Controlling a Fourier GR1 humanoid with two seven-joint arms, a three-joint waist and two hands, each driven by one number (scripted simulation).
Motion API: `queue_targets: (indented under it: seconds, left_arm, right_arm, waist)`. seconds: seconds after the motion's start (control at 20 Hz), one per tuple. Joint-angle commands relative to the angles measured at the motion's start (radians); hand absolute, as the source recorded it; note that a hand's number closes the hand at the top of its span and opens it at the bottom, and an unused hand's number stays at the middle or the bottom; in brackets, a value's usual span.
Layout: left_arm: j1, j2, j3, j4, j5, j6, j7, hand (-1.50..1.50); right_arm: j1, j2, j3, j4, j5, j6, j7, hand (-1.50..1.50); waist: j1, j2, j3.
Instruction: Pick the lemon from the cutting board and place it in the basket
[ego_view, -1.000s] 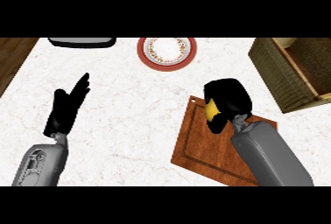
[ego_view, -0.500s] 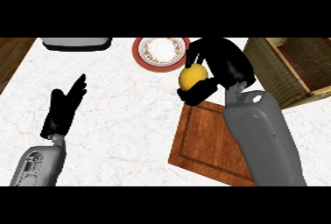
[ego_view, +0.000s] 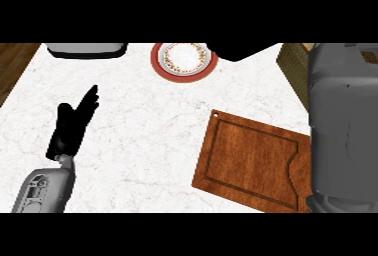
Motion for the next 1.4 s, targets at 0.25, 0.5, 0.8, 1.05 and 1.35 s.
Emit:
queue_targets:
  seconds: [0.25, 0.5, 0.8, 1.05, 1.35]
  left_arm:
    - [0.006, -0.002, 0.01, 0.011, 0.011, -0.007, -0.008, 0.0]
    - [0.003, 0.002, 0.0, 0.015, 0.004, -0.019, -0.024, 0.0]
    - [0.019, 0.008, -0.004, -0.042, 0.007, -0.024, 0.014, 0.0]
    - [-0.003, 0.031, 0.027, -0.042, 0.029, -0.036, 0.035, 0.0]
    - [-0.033, -0.01, 0.002, 0.014, -0.004, 0.002, -0.011, 0.0]
  right_arm:
    - [-0.319, -0.202, -0.162, 0.248, -0.052, 0.033, 0.057, 1.5]
    - [-0.318, -0.313, -0.106, 0.405, 0.038, 0.027, -0.054, 1.5]
    - [-0.338, -0.535, -0.019, 0.546, 0.139, 0.2, -0.139, 1.5]
    - [-0.297, -0.59, 0.01, 0.701, 0.207, 0.125, -0.267, 1.5]
    - [-0.262, -0.683, -0.011, 0.858, 0.244, 0.015, -0.465, 1.5]
  waist:
    - [0.007, 0.006, 0.0]
    - [0.013, 0.01, -0.001]
    - [0.013, 0.01, 0.0]
    - [0.017, 0.011, 0.0]
    - [0.014, 0.013, 0.0]
